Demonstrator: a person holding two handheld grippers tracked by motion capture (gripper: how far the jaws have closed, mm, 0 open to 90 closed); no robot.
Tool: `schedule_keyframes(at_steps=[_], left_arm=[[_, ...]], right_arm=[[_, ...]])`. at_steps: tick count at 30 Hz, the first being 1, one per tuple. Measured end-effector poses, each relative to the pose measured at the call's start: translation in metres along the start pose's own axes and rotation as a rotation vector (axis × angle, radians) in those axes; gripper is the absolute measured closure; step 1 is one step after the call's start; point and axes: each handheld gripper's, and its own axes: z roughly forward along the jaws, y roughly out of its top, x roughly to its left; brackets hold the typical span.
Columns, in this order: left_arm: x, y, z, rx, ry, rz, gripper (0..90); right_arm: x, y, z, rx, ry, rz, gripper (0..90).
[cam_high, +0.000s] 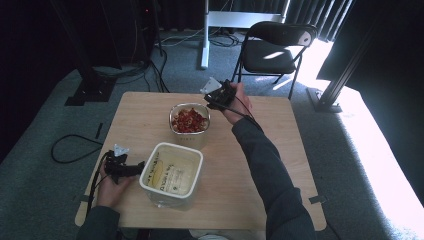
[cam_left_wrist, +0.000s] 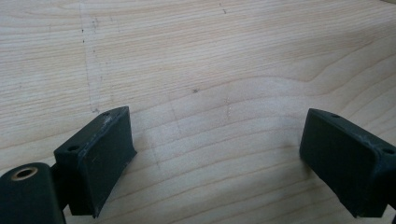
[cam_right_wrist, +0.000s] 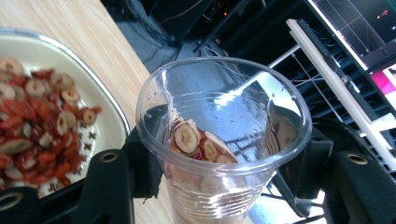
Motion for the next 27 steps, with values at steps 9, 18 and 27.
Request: schedule_keyframes(at_steps=[9, 18, 27], left_arm=[[0.000, 0.000, 0.000, 0.000, 0.000, 0.001, 10.3], [0.000, 0.000, 0.000, 0.000, 0.000, 0.000, 10.4], [0.000, 0.000, 0.000, 0.001, 0.000, 0.002, 10.3]], right_arm=[[0.009, 0.000, 0.002, 0.060, -0.047, -0.149, 40.9], [0.013, 0.005, 0.001, 0.077, -0.074, -0.235, 41.3], [0.022, 0.009, 0.001, 0.108, -0.121, -0.378, 41.7]])
